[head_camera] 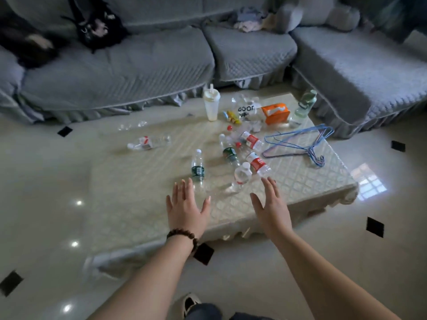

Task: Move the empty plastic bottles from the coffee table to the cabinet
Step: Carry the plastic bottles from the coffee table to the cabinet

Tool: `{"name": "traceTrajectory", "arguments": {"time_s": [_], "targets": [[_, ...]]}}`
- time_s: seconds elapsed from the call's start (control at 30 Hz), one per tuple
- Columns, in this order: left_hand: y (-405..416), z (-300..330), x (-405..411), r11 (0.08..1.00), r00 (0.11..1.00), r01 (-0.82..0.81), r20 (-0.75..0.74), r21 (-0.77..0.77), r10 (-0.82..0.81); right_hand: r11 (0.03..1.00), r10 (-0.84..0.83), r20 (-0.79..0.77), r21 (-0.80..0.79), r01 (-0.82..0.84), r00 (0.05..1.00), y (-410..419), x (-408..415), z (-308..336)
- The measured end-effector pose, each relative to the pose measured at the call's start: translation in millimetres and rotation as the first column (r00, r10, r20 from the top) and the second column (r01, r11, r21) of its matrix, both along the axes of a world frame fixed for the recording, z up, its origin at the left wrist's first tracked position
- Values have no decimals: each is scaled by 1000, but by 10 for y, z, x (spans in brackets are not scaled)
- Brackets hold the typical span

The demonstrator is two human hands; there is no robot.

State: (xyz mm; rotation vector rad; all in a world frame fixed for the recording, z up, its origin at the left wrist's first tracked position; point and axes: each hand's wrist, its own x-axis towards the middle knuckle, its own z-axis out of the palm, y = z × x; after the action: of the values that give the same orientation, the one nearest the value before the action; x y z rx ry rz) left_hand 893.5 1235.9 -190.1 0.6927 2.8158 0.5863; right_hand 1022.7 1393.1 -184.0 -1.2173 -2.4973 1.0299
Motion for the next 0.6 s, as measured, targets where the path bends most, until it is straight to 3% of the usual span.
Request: {"name": "traceTrajectory", "arguments": {"time_s": [0.27,0.6], "targets": [[-336,-145,-628,1000,1000,-14,17,-20,14,1000,-5,18,5,5,1000,-269,-577,-115],[363,-556,-1022,998,997,32,68,-56,-28,984,-144,74,-99,151,987,498,-882,-640]]}}
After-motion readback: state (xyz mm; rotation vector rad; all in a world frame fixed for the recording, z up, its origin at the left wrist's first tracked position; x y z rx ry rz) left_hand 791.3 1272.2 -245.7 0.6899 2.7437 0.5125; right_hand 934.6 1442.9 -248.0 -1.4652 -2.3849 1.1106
